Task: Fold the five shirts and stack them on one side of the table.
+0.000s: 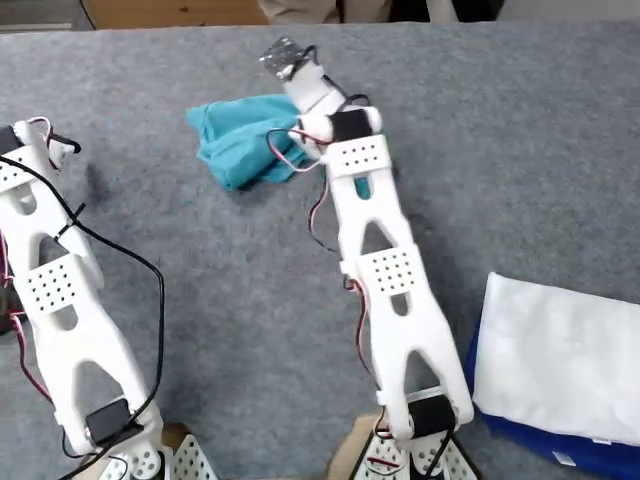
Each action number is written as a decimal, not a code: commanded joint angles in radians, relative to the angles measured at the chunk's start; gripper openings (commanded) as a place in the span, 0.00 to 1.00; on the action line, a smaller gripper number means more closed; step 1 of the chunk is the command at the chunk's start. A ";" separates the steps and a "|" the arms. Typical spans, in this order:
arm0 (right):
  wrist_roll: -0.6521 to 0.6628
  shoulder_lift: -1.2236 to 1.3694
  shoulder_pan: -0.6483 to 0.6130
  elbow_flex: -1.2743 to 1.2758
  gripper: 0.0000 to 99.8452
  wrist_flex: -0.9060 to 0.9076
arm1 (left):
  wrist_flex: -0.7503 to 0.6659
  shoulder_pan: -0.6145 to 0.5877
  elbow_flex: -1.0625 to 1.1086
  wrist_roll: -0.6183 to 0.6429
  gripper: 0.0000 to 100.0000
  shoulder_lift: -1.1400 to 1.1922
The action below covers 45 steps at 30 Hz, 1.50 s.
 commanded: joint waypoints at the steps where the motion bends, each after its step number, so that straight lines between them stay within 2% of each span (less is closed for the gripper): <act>1: -0.009 -0.027 -0.010 -0.027 0.01 -0.060 | 0.014 0.101 -0.017 0.003 0.31 -0.022; 6: -0.003 0.002 -0.030 -0.028 0.01 -0.097 | 0.087 0.334 -0.092 0.005 0.31 -0.016; 11: -0.003 0.005 -0.018 -0.028 0.01 -0.098 | 0.135 0.446 -0.126 0.029 0.31 -0.013; 17: -0.002 0.005 -0.018 -0.015 0.01 -0.112 | 0.163 0.448 -0.126 0.035 0.31 0.015; 22: -0.002 0.002 -0.018 -0.004 0.01 -0.114 | 0.173 0.413 -0.132 0.097 0.31 0.027; 26: -0.002 0.004 -0.018 -0.004 0.01 -0.114 | 0.213 0.390 -0.157 0.244 0.31 0.028; 36: -0.002 0.005 -0.021 -0.001 0.01 -0.114 | 0.215 0.287 -0.155 0.255 0.31 0.033; 45: -0.002 0.005 -0.022 -0.001 0.01 -0.114 | 0.216 0.393 -0.018 0.249 0.31 0.025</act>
